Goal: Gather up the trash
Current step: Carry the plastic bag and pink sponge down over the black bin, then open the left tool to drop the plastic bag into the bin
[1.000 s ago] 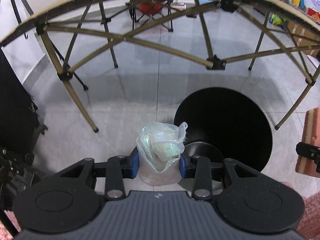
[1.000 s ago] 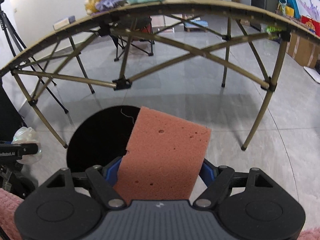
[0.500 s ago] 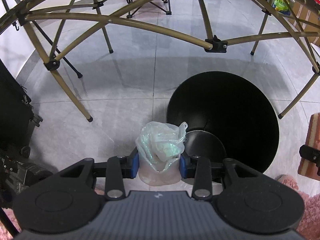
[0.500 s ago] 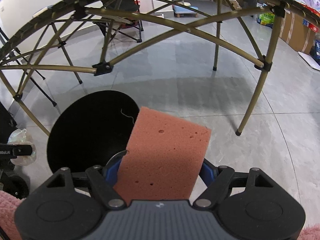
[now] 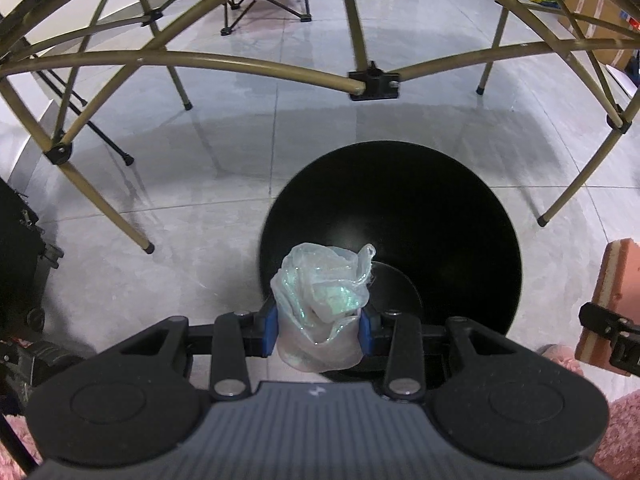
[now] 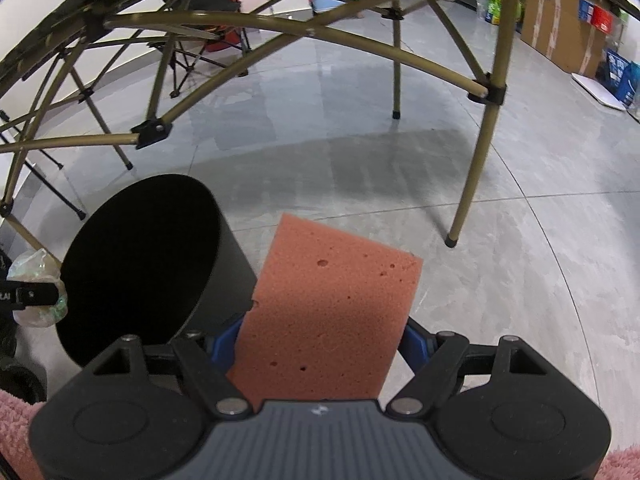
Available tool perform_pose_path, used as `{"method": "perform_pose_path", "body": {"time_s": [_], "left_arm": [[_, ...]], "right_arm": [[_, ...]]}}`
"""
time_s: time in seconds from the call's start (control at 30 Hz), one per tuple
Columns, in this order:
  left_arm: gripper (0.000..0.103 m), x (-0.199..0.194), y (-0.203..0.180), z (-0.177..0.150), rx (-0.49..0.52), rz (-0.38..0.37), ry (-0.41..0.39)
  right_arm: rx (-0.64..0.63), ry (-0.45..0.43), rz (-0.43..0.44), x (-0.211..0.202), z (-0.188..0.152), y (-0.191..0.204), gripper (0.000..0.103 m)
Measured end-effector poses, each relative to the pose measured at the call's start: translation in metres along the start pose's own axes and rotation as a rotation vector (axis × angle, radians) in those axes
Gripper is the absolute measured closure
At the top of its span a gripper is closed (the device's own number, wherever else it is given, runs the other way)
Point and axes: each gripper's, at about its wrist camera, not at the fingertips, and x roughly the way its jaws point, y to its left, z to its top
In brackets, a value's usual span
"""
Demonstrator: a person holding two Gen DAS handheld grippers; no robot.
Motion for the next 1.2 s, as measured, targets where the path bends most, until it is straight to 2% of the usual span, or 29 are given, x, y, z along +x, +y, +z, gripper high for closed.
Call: {"method": "perform_pose_path", "body": {"time_s": [0.27, 0.67, 0.77, 0.87, 0.9, 0.93, 1.0, 1.2], "left_arm": [[0.065, 0.013, -0.035, 0.01, 0.013, -0.031, 0.035], [0.065, 0.029, -0.059, 0.022, 0.004, -0.049, 0.084], [0.062, 0.032, -0.06, 0.023, 0.003, -0.046, 0.087], [0.051, 0.031, -0.06, 0.024, -0.006, -0.034, 0.068], [0.039, 0.029, -0.06, 0.024, -0.004, -0.026, 0.062], [0.021, 0.029, -0.06, 0.024, -0.006, -0.02, 0.057], [0.0, 0.027, -0.058, 0.024, -0.024, -0.006, 0.049], [0.0, 0.031, -0.049, 0.025, -0.066, 0.012, 0.061]], "right_arm": [[0.026, 0.018, -0.01, 0.009, -0.002, -0.012, 0.025], [0.086, 0.037, -0.038, 0.019, -0.003, -0.033, 0.025], [0.091, 0.038, -0.034, 0.02, -0.003, -0.034, 0.025], [0.091, 0.035, -0.029, 0.02, -0.002, -0.034, 0.025], [0.092, 0.034, -0.028, 0.02, -0.002, -0.034, 0.025], [0.092, 0.034, -0.027, 0.02, -0.002, -0.034, 0.025], [0.094, 0.035, -0.025, 0.02, -0.002, -0.034, 0.025], [0.094, 0.031, -0.023, 0.019, -0.002, -0.034, 0.025]]}}
